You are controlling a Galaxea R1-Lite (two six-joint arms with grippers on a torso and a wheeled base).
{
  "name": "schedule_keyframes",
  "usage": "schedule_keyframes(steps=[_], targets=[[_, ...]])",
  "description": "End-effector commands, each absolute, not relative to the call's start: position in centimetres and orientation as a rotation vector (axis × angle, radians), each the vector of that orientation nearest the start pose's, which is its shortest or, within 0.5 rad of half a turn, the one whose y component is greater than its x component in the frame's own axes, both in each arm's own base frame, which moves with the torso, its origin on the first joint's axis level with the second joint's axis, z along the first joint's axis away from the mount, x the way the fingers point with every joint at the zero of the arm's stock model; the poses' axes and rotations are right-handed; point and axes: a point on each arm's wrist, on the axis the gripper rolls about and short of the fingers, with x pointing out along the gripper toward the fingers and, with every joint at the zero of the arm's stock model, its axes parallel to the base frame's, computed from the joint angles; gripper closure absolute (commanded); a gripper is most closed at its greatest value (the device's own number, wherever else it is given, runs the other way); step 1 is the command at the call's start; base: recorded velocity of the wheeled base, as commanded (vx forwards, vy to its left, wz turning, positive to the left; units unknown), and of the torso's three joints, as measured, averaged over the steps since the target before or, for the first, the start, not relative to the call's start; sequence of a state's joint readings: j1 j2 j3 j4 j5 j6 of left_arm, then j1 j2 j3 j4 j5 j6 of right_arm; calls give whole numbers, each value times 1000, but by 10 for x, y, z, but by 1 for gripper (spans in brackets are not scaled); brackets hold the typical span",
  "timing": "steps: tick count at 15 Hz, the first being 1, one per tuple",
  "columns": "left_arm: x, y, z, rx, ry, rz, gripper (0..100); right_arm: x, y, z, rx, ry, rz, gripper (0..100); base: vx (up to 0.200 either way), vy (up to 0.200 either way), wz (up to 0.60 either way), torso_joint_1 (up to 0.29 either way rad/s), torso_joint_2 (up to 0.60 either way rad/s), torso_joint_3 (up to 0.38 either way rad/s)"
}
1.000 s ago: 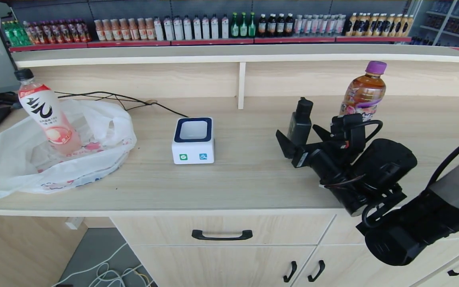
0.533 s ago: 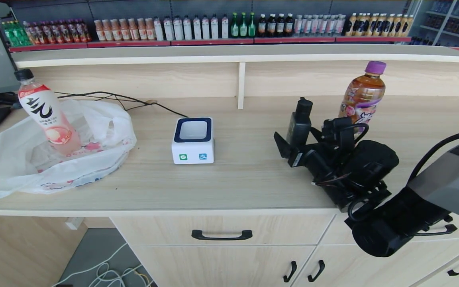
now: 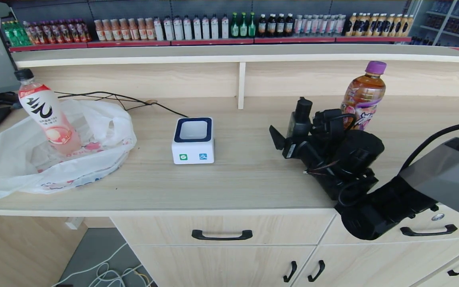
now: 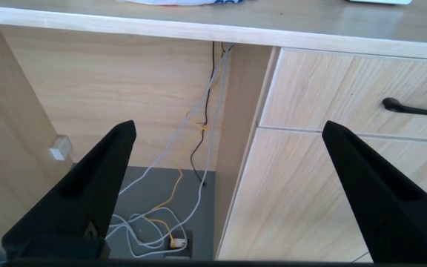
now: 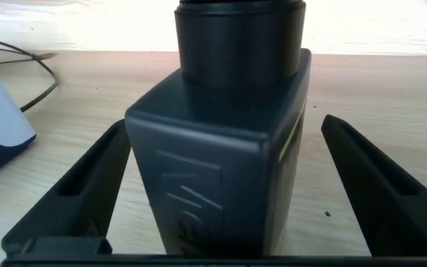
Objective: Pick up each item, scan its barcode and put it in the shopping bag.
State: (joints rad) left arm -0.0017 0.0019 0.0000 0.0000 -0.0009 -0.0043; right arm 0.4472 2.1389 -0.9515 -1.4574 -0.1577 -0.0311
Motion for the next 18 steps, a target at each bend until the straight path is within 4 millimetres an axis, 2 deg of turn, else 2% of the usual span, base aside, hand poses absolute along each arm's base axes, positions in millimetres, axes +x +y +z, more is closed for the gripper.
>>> schedule_keyframes(steps=[1,7,8,12,18], targets=[[-23,0,76,-5,2,-3,0,359,169,148,51,-270,284,0,0,0,0,0,0,0],[-23,0,76,-5,2,-2,0,359,169,144,47,-257,284,0,0,0,0,0,0,0],[-23,0,76,-5,2,-3,0,360,169,143,49,-262,284,100,0,0,0,0,0,0],[-23,0,76,-5,2,-3,0,357,168,137,51,-249,285,100,0,0,0,0,0,0],[-23,0,76,-5,2,-2,0,352,165,152,66,-284,288,100,0,0,0,0,0,0]])
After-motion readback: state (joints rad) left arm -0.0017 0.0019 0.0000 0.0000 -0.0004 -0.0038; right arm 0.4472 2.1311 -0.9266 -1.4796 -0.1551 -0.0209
